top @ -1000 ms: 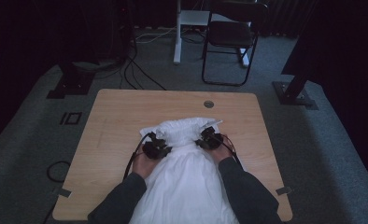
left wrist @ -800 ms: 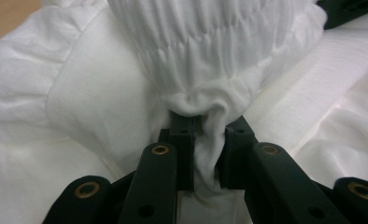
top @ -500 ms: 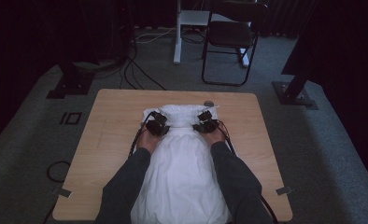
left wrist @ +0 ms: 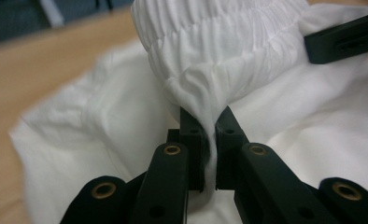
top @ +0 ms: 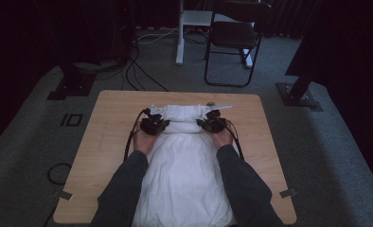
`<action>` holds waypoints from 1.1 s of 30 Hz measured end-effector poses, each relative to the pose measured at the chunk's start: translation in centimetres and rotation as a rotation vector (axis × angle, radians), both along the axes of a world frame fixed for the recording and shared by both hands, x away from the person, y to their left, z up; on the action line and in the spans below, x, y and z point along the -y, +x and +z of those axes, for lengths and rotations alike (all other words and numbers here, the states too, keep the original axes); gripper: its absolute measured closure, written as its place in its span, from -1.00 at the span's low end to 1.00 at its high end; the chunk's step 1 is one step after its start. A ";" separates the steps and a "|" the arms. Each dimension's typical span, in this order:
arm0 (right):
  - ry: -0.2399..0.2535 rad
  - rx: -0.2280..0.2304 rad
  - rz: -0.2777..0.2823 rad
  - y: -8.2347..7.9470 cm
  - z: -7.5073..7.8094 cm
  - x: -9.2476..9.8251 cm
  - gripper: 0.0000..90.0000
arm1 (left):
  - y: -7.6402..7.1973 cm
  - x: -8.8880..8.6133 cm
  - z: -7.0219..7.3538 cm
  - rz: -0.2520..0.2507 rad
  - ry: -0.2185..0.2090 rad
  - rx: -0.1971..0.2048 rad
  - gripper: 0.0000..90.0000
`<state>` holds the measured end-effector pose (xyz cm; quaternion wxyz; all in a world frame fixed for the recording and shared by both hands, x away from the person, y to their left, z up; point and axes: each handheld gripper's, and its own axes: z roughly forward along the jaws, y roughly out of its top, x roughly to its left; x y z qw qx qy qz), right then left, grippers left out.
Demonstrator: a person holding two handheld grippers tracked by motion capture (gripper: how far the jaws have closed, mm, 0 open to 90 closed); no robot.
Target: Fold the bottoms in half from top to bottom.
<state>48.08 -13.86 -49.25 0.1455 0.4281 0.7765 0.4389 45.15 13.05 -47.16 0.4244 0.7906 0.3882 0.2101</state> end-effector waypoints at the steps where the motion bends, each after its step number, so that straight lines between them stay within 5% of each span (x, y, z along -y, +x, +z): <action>1: 0.000 0.000 0.000 0.0 0.0 0.0 0.86 | 0.0 0.0 0.0 0.000 0.000 0.000 0.91; 2: 0.018 0.072 0.019 -1.3 2.3 0.4 0.87 | -1.5 -0.3 2.4 -0.019 -0.025 0.060 0.91; 3: 0.026 0.113 0.027 -2.0 3.6 0.5 0.87 | -1.5 -0.3 2.4 -0.019 -0.025 0.060 0.91; 5: 0.048 0.178 0.042 -3.4 6.1 0.9 0.87 | -4.0 -0.6 6.0 -0.050 -0.081 0.133 0.91; 6: 0.048 0.178 0.042 -3.4 6.1 0.9 0.87 | -4.0 -0.6 6.0 -0.050 -0.081 0.133 0.91; 8: 0.072 0.249 0.082 -5.8 8.9 1.5 0.87 | -6.6 -1.0 8.4 -0.087 -0.104 0.177 0.91; 11: 0.076 0.257 0.126 -7.8 9.7 1.8 0.87 | -8.7 -1.3 8.8 -0.125 -0.108 0.165 0.90; 16: 0.038 0.215 0.161 -10.6 7.6 2.0 0.87 | -10.7 -1.4 6.2 -0.160 -0.113 0.101 0.90; 18: 0.022 0.177 0.176 -11.6 6.1 2.2 0.87 | -11.7 -1.4 3.2 -0.181 -0.114 0.034 0.89; 19: 0.015 0.160 0.184 -12.1 5.2 2.3 0.87 | -11.7 -1.4 3.2 -0.181 -0.114 0.034 0.89; 20: 0.008 0.139 0.189 -12.7 4.2 2.5 0.87 | -12.3 -1.3 0.9 -0.196 -0.106 -0.022 0.89; 23: -0.013 0.063 0.204 -13.9 1.3 2.8 0.87 | -12.8 -0.9 -2.3 -0.211 -0.081 -0.113 0.88; 27: -0.082 -0.034 0.215 -14.7 -2.6 2.7 0.86 | -13.2 0.6 -6.2 -0.224 0.056 -0.209 0.88; 28: -0.106 -0.054 0.216 -14.7 -3.4 2.6 0.86 | -13.1 0.9 -7.0 -0.228 0.092 -0.223 0.87; 33: -0.140 -0.125 0.211 -14.2 -5.4 2.2 0.85 | -12.1 0.8 -7.4 -0.231 0.106 -0.222 0.87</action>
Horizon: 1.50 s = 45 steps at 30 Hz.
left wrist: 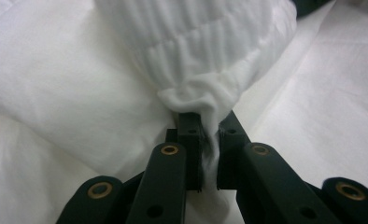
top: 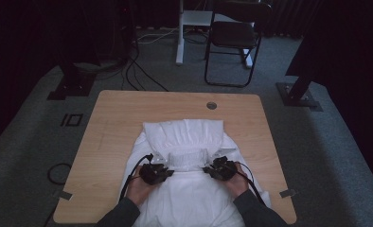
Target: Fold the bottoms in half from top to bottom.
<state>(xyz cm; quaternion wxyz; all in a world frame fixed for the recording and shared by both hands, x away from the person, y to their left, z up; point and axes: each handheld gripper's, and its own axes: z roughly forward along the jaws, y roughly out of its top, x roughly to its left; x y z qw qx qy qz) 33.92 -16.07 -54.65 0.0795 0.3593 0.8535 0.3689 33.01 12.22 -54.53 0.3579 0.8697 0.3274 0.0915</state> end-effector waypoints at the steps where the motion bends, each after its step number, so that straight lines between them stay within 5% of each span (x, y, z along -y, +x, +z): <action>1: 0.022 -0.027 -0.004 0.4 -0.1 0.0 0.85 | 0.2 0.0 0.0 -0.001 0.004 -0.002 0.87; 9: 0.059 -0.050 -0.027 1.6 -0.4 -1.1 0.82 | 4.2 -0.8 0.6 0.007 0.075 0.020 0.86; 15: 0.039 -0.018 -0.044 4.5 -0.4 -2.2 0.82 | 7.1 -0.6 0.9 0.047 0.122 0.053 0.86; 25: 0.016 0.015 -0.109 11.0 -0.2 -2.5 0.82 | 11.1 -0.2 0.6 0.154 0.085 0.083 0.86; 30: 0.014 0.026 -0.144 13.0 -0.2 -2.8 0.82 | 12.7 0.0 0.5 0.210 0.068 0.080 0.86; 35: 0.026 0.018 -0.182 14.0 -0.2 -3.2 0.82 | 13.4 0.1 0.5 0.236 0.065 0.082 0.86; 40: 0.095 -0.038 -0.200 14.3 -0.2 -2.6 0.83 | 13.2 -0.1 0.9 0.224 0.057 0.061 0.93; 42: 0.117 -0.049 -0.194 14.2 0.3 -2.3 0.85 | 13.1 -0.3 1.6 0.226 0.030 0.062 0.93; 45: 0.155 0.000 -0.175 13.7 2.5 -1.6 0.86 | 12.2 -0.6 3.8 0.227 -0.029 0.102 0.93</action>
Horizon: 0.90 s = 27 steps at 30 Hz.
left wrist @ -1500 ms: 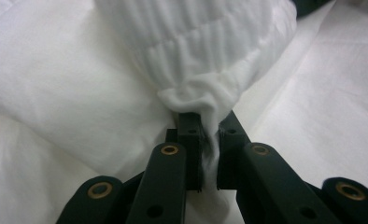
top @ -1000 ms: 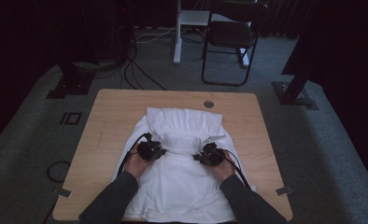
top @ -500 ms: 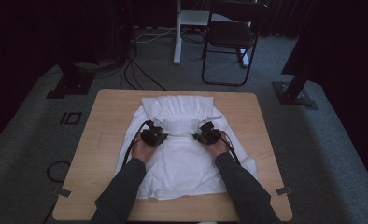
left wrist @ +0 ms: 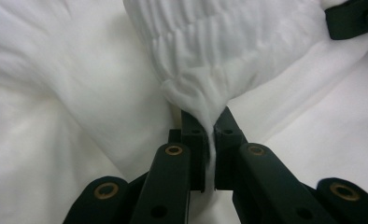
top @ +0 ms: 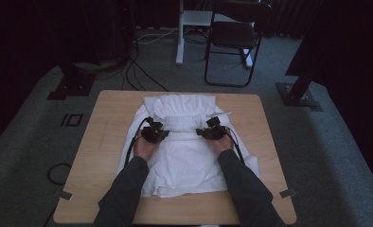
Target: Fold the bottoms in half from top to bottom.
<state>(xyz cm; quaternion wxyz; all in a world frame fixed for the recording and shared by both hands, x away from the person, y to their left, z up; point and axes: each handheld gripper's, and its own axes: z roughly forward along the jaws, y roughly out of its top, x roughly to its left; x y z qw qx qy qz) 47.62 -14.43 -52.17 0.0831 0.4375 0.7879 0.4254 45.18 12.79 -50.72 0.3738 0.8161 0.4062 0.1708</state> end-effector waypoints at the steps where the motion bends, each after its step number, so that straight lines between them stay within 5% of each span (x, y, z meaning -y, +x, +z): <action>1: 0.006 0.028 0.005 -0.3 0.9 0.2 0.86 | -0.4 0.0 1.1 -0.007 -0.015 0.027 0.93; 7: 0.049 0.230 0.035 -3.2 7.6 1.8 0.86 | -4.2 0.0 8.0 -0.063 -0.101 0.189 0.93; 12: 0.060 0.308 0.088 -6.7 9.8 2.8 0.86 | -7.8 -0.2 9.0 -0.123 -0.124 0.227 0.92; 16: 0.016 0.283 0.122 -9.1 7.7 2.7 0.86 | -9.7 -0.3 5.2 -0.156 -0.100 0.157 0.91; 23: -0.069 0.103 0.158 -10.3 -0.4 1.8 0.85 | -9.3 -0.6 -2.5 -0.142 -0.055 -0.035 0.86; 25: -0.089 0.062 0.155 -10.3 -2.1 1.6 0.84 | -9.0 -0.4 -3.9 -0.130 -0.037 -0.093 0.80; 27: -0.101 0.038 0.149 -10.2 -3.0 1.5 0.80 | -9.0 -0.6 -4.3 -0.127 -0.072 -0.110 0.71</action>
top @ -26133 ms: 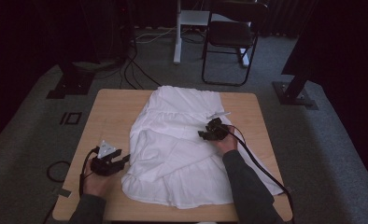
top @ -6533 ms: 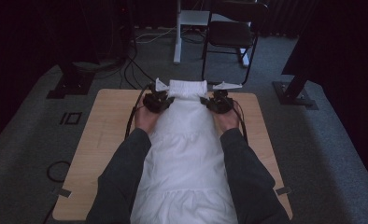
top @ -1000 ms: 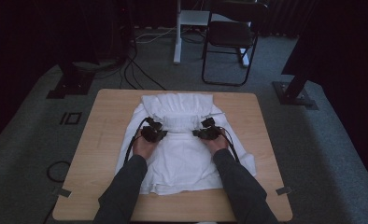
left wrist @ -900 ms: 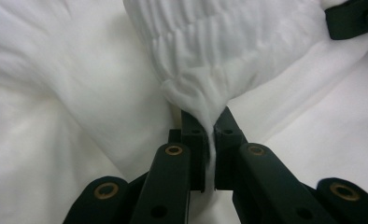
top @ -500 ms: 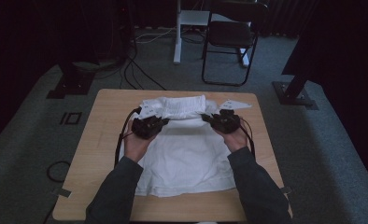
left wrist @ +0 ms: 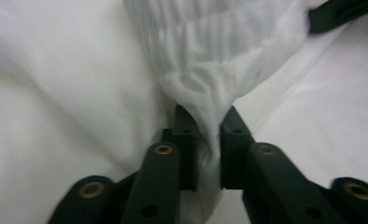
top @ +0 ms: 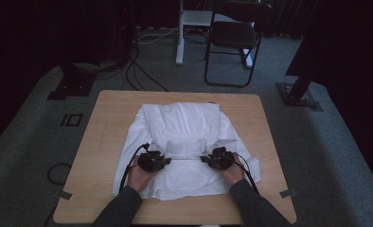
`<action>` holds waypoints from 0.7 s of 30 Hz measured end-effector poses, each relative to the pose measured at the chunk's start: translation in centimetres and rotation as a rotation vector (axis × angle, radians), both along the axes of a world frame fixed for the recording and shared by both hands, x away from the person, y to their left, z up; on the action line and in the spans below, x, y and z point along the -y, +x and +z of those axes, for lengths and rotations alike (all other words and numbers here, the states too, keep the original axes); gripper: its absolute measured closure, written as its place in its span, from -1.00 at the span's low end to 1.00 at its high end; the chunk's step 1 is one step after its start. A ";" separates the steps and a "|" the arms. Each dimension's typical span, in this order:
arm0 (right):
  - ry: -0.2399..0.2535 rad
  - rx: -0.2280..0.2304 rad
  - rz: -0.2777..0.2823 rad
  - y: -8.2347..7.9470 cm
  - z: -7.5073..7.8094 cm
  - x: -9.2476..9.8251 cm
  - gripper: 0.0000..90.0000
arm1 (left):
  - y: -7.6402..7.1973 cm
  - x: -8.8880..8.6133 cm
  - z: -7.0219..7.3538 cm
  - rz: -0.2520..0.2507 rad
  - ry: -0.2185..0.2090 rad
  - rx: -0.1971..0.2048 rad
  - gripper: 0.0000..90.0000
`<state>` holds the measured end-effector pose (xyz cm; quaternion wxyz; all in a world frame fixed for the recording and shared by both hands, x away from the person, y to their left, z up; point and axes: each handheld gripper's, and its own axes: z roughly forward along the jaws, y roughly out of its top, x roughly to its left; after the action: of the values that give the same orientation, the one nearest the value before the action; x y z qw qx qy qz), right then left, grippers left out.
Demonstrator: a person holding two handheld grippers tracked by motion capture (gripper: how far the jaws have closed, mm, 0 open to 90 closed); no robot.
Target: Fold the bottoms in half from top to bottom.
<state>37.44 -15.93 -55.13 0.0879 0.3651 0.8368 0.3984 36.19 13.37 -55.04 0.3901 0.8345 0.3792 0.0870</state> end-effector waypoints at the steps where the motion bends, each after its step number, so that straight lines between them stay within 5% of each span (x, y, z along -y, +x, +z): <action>1: 0.002 -0.017 -0.006 0.1 -0.3 0.1 0.73 | -0.1 -0.1 0.2 0.000 -0.004 -0.010 0.58; 3: 0.029 -0.055 -0.007 0.3 -0.3 0.3 0.43 | -0.3 -0.3 0.8 -0.002 -0.005 -0.004 0.30; 6: 0.031 -0.055 0.018 -0.1 0.9 0.9 0.05 | -0.9 -1.5 2.7 0.014 -0.078 0.035 0.18; 9: 0.083 -0.010 0.007 -0.4 2.6 2.1 -0.03 | -0.2 -2.9 4.6 0.062 -0.136 0.071 0.23; 10: 0.117 0.018 -0.020 -0.2 3.5 2.8 -0.05 | 0.2 -3.1 4.9 0.082 -0.133 0.074 0.48; 11: 0.132 0.024 -0.041 0.1 3.9 3.1 -0.03 | 0.8 -3.3 5.1 0.102 -0.125 0.072 0.63; 13: 0.146 0.012 -0.088 1.2 4.4 3.5 0.43 | 2.0 -3.2 5.2 0.125 -0.111 0.055 0.96; 15: 0.130 0.000 -0.110 2.4 4.2 3.3 0.70 | 3.2 -2.5 4.7 0.129 -0.068 0.034 1.00; 21: 0.028 -0.082 -0.172 5.8 1.6 1.5 0.82 | 5.4 -0.2 1.9 0.109 0.021 -0.040 1.00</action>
<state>43.20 -17.42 -53.55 0.0821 0.4529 0.7996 0.3858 41.60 13.61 -53.16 0.3686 0.8181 0.4310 0.0955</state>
